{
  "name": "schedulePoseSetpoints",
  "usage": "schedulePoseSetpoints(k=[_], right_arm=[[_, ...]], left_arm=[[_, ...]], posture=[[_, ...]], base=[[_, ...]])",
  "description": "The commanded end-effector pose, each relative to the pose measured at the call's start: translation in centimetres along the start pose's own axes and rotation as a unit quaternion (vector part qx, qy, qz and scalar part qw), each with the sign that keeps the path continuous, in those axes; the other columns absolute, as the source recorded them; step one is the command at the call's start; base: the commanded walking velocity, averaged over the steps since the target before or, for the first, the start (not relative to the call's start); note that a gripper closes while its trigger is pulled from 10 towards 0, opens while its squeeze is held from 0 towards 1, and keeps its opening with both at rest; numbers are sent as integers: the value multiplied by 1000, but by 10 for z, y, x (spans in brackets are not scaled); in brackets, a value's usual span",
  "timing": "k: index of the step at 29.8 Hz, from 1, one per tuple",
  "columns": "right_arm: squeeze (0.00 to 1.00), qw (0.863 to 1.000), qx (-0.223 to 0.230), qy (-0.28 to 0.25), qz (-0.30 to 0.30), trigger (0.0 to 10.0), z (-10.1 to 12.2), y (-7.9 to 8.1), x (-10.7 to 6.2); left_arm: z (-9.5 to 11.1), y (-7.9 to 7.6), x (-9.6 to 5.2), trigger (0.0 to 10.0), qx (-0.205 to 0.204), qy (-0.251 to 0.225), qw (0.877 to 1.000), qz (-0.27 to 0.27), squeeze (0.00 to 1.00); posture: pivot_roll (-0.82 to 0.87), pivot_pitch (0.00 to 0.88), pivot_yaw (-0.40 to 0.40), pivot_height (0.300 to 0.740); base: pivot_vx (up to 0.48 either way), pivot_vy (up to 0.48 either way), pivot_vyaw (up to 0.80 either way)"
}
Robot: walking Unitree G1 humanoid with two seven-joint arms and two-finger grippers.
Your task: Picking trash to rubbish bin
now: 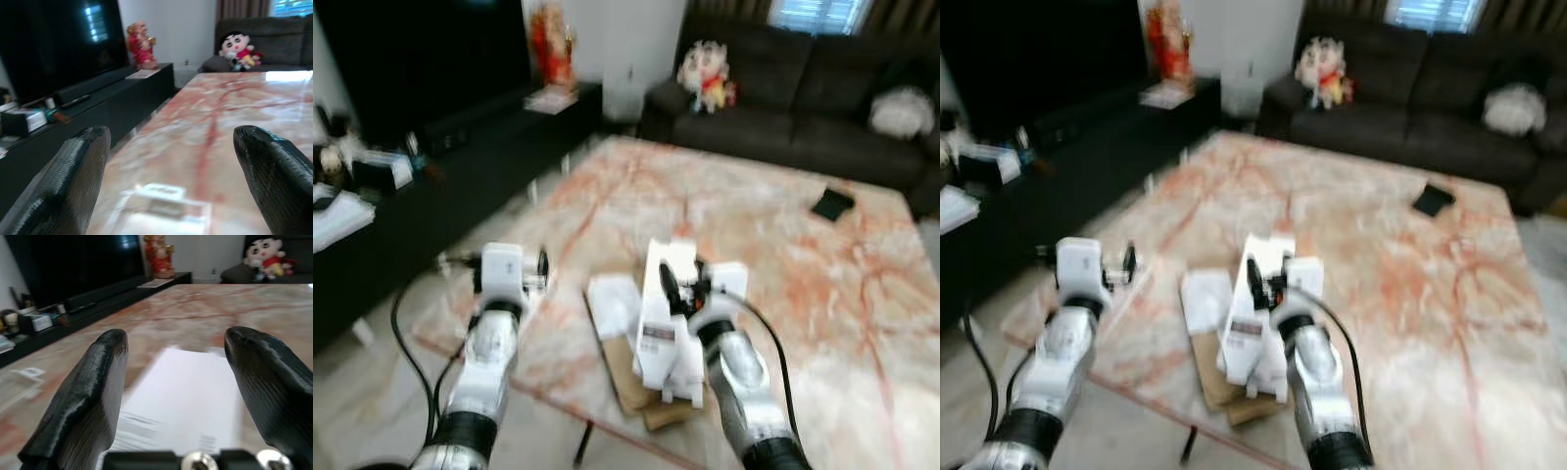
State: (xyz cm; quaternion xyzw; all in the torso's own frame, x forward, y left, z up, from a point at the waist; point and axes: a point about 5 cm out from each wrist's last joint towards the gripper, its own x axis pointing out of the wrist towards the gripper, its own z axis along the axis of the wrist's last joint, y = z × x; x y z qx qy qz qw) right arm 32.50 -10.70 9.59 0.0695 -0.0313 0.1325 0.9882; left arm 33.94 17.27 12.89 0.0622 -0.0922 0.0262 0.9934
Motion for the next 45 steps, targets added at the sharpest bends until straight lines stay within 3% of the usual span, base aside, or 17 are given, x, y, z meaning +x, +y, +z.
schedulePoseSetpoints(k=[1,26,30,45], right_arm=[[0,1000,-4,-4,-13,10000,3,-10,-2],[0,1000,-3,1,-10,10000,1,-9,-3],[0,1000,-4,3,-11,10000,0,-9,-3],[0,1000,-4,9,-11,10000,-2,-9,-3]], left_arm=[[4,-11,1,10000,-2,-10,1000,-15,0],[-2,-7,3,10000,9,18,1000,-16,0],[-17,-8,1,10000,25,70,997,-22,0],[-31,15,0,10000,57,131,990,6,0]], posture=[[167,0,-37,740],[170,0,-40,740],[169,0,-41,740],[168,0,-42,740]], base=[[0,0,0],[0,0,0],[0,0,0],[0,0,0]])
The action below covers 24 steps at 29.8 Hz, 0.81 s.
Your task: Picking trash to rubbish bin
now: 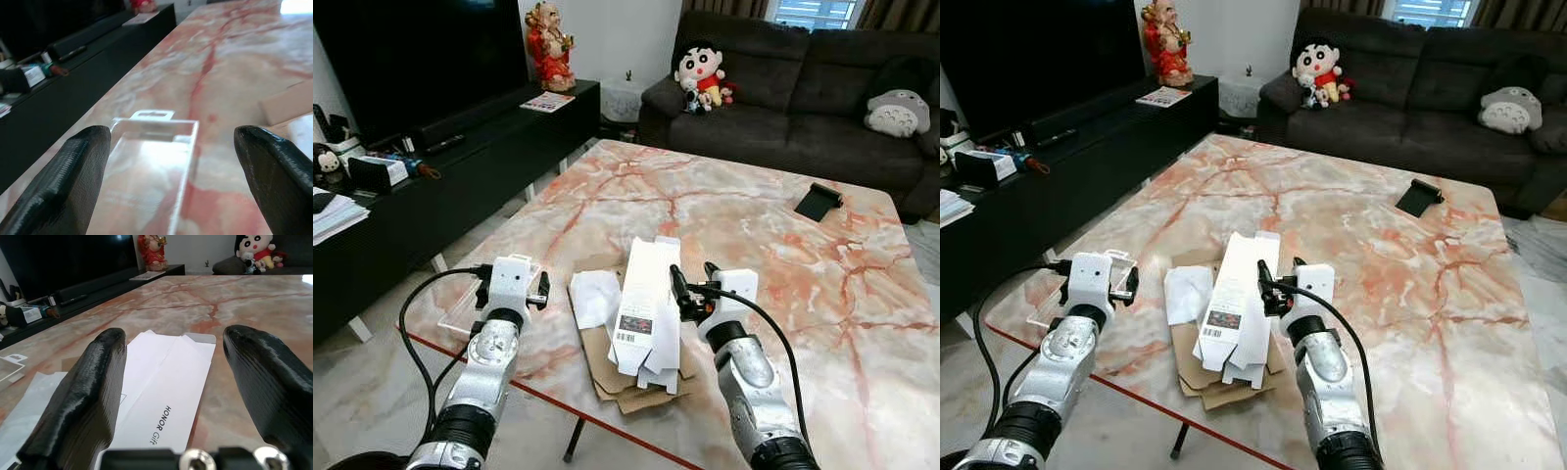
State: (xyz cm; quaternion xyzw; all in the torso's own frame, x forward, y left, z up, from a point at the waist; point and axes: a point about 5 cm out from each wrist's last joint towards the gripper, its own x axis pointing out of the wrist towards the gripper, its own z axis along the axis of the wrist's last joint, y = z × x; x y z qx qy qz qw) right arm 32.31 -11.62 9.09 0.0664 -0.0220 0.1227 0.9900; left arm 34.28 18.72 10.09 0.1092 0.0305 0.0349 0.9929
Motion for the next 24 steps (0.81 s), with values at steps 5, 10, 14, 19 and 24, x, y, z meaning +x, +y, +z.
schedulePoseSetpoints(k=[5,10,14,19,24], right_arm=[[0,1000,-3,1,-2,10000,2,-1,1],[0,1000,-4,1,-2,10000,2,-1,1],[0,1000,-5,3,-1,10000,2,0,2],[0,1000,-6,2,-1,10000,2,-1,2],[0,1000,-8,4,-1,10000,2,-2,2]], left_arm=[[-8,5,1,10000,6,41,999,-4,0],[-11,4,1,10000,-16,55,998,-12,0],[-10,4,2,10000,-23,57,998,-15,0],[-10,9,4,10000,-27,64,998,0,0],[-12,13,5,10000,-41,77,996,8,0]], posture=[[168,0,-42,740],[168,0,-42,740],[171,0,-41,740],[171,0,-41,740],[171,0,-41,740]], base=[[0,0,0],[0,0,0],[0,0,0],[0,0,0],[0,0,0]])
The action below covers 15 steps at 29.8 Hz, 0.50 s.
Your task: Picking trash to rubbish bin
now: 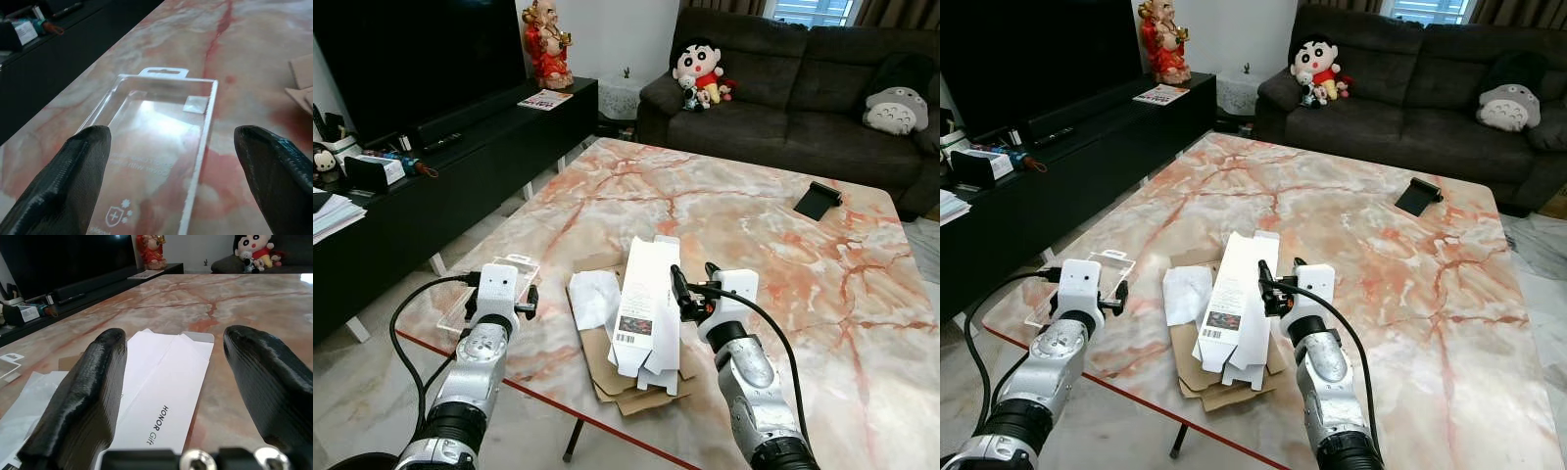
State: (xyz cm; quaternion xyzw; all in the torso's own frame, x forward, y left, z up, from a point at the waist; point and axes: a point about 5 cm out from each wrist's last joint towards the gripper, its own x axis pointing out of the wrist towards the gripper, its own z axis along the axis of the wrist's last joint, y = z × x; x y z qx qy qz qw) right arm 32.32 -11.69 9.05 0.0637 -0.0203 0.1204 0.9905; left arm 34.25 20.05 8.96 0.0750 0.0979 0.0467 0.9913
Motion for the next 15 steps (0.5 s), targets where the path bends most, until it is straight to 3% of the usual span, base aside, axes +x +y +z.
schedulePoseSetpoints(k=[1,5,15], right_arm=[[0,1000,-6,2,2,10000,2,-1,2],[0,1000,-6,2,2,10000,2,0,3],[0,1000,-7,3,4,10000,2,1,3]], left_arm=[[2,2,3,10000,-14,14,1000,2,0],[-5,1,3,10000,-26,38,999,-11,0],[-7,-4,3,10000,-26,46,998,-29,0]], posture=[[171,0,-41,740],[160,0,-31,740],[163,0,-30,740]], base=[[0,0,0],[0,0,0],[0,0,0]])
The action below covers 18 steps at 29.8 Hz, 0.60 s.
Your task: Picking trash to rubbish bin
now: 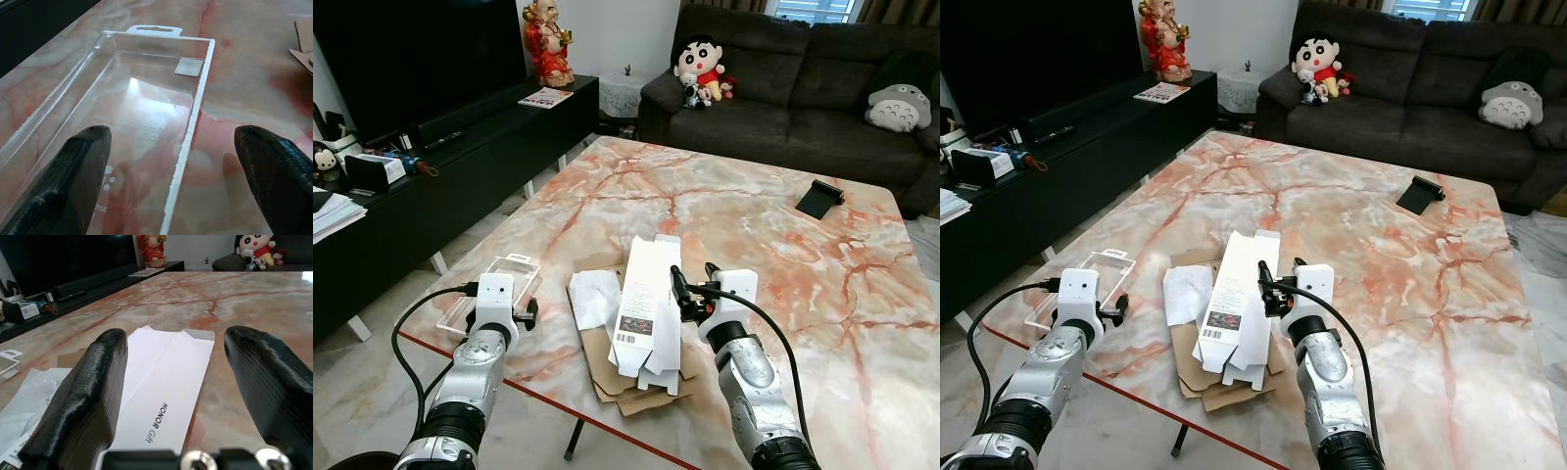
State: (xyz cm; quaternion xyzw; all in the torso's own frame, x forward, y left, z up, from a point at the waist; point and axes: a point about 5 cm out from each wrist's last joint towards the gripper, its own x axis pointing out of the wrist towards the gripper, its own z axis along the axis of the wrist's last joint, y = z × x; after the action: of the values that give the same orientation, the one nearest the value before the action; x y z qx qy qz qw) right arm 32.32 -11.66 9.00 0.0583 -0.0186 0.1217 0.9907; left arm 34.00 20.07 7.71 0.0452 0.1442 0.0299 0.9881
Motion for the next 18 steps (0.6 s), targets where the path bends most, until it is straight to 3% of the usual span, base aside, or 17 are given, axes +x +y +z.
schedulePoseSetpoints(k=[1,2,3,4,17,18], right_arm=[[0,1000,-2,1,2,10000,2,1,3],[0,1000,-2,0,2,10000,2,1,3],[0,1000,-2,0,3,10000,2,1,3],[0,1000,-2,1,3,10000,2,1,3],[0,1000,-3,3,4,10000,2,0,3],[0,1000,-3,4,5,10000,2,1,3]], left_arm=[[6,-3,3,9961,-1,-1,1000,-5,0],[7,-3,3,9529,-1,-2,1000,-4,0],[8,-2,3,3451,0,-3,1000,-2,0],[8,-1,3,0,-3,-3,1000,4,0],[10,-3,4,0,-12,-7,1000,3,0],[11,-2,4,1451,-17,-7,1000,3,0]], posture=[[163,0,-30,740],[163,0,-30,740],[163,0,-30,740],[163,0,-30,740],[163,0,-36,740],[163,0,-36,740]], base=[[0,0,0],[0,0,0],[0,0,0],[0,0,0],[0,0,0],[0,0,0]])
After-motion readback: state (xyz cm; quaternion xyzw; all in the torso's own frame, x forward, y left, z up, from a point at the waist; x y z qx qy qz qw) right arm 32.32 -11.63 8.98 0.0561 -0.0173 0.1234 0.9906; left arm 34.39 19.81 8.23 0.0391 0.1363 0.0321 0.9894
